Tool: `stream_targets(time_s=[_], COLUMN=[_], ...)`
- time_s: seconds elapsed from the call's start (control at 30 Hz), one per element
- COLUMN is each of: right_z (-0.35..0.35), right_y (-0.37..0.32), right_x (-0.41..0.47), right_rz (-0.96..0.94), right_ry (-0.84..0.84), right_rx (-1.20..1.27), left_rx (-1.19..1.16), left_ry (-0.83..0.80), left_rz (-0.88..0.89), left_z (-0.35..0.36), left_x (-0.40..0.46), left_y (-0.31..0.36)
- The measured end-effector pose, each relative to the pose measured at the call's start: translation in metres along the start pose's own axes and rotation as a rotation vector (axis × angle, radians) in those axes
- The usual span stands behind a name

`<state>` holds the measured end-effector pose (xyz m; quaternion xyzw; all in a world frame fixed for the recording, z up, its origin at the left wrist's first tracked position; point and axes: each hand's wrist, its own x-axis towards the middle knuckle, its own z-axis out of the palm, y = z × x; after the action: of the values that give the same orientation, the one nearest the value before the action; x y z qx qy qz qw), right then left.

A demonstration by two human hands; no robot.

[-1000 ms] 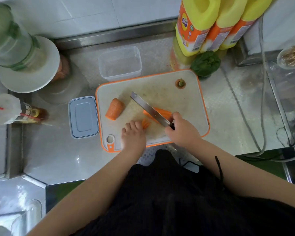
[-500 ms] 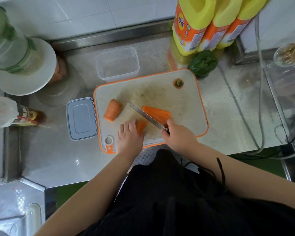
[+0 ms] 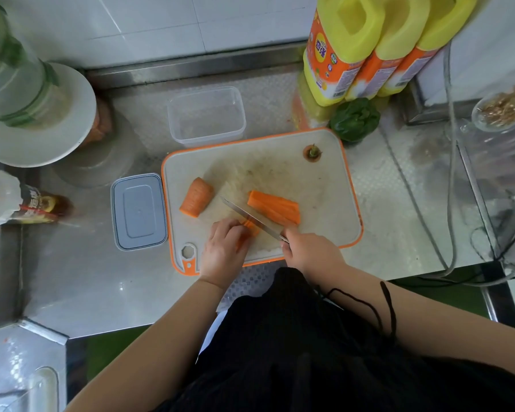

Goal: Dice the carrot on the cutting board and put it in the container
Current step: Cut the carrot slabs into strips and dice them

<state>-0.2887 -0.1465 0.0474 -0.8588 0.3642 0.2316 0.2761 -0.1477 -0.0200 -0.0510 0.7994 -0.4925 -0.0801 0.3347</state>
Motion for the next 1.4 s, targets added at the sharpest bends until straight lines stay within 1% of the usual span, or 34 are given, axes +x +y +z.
stream_targets(time_s=[0.4, 0.73, 0.87, 1.0, 1.13, 1.23, 1.3, 1.4], right_z=[0.003, 0.023, 0.017, 0.008, 0.006, 0.005, 0.006, 0.010], right_y=[-0.004, -0.010, -0.007, 0.002, 0.002, -0.001, -0.004, -0.006], right_x=[0.003, 0.016, 0.020, 0.020, 0.010, 0.004, 0.002, 0.003], right_rz=[0.038, 0.123, 0.114, 0.129, 0.085, 0.077, 0.072, 0.087], right_ry=[-0.033, -0.003, -0.015, -0.031, -0.005, 0.000, 0.005, 0.010], right_rx=[-0.003, -0.008, 0.057, 0.186, 0.131, 0.100, 0.086, 0.075], left_rx=[0.035, 0.042, 0.059, 0.117, 0.143, 0.141, 0.131, 0.144], left_ry=[-0.064, 0.000, -0.005, -0.029, -0.087, -0.065, -0.082, -0.132], left_rz=[0.038, -0.001, 0.024, 0.023, -0.026, 0.040, 0.077, 0.052], left_z=[0.007, 0.018, 0.017, 0.015, 0.007, 0.000, -0.003, -0.002], left_x=[0.002, 0.002, 0.003, 0.003, 0.004, 0.002, 0.001, 0.002], left_y=[-0.007, -0.007, -0.006, -0.002, 0.001, 0.001, 0.001, 0.001])
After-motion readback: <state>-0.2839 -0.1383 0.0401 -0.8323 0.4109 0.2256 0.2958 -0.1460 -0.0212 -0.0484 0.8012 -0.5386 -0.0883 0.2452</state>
